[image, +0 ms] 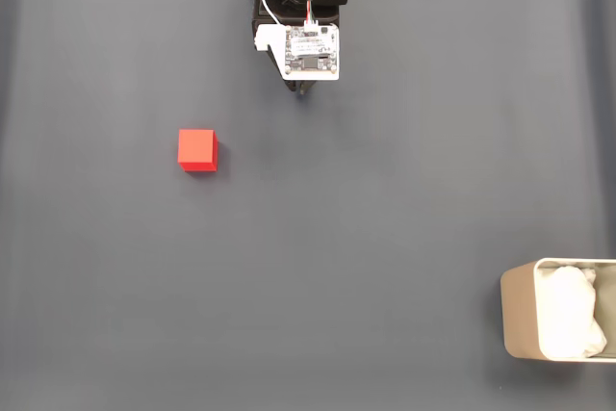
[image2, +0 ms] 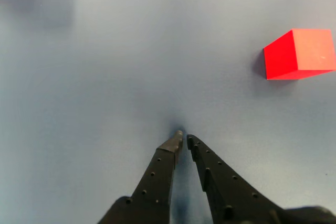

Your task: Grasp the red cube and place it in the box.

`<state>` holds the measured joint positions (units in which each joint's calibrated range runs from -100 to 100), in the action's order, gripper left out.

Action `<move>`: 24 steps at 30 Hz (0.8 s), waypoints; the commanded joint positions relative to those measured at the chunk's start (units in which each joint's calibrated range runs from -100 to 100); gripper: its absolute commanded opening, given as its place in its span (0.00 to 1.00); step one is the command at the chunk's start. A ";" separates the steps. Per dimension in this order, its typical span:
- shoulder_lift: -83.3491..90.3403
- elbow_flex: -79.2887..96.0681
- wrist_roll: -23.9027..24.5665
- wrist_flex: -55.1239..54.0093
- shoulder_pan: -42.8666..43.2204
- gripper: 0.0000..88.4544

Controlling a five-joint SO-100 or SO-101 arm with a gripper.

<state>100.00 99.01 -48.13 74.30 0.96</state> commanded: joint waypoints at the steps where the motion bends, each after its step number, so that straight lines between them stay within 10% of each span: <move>1: -0.09 0.81 0.20 -2.83 -0.04 0.00; 24: -0.09 0.36 0.10 -35.94 0.31 0.00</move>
<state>99.39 99.10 -47.89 44.15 0.96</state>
